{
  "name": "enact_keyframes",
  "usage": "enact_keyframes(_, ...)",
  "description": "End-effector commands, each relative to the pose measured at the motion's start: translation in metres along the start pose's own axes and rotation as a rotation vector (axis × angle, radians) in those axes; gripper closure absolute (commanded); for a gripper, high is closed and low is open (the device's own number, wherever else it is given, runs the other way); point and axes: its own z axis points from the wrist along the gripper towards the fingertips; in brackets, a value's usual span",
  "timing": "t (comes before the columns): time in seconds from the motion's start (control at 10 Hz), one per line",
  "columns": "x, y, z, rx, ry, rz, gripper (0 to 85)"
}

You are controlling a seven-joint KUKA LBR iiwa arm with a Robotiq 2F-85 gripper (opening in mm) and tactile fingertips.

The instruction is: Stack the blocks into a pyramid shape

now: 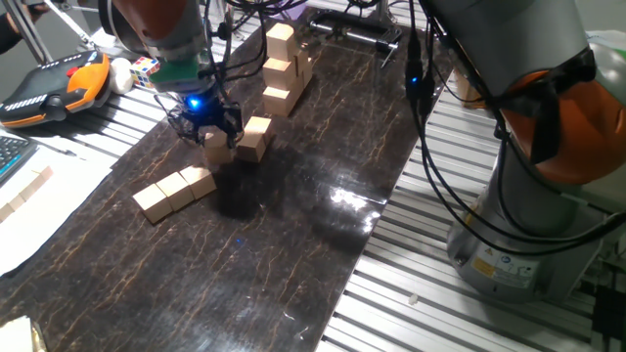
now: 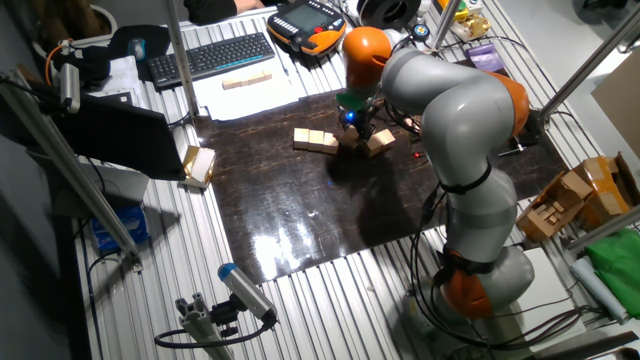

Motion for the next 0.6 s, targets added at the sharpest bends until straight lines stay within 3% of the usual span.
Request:
enact_keyframes(0.0, -0.002, -0.006, 0.003, -0.006, -0.017, 0.023, 82.7)
enact_keyframes(0.2, -0.002, -0.021, 0.011, -0.018, 0.007, 0.049, 82.7)
enact_keyframes(0.5, 0.014, -0.028, 0.019, -0.031, -0.038, 0.129, 80.3)
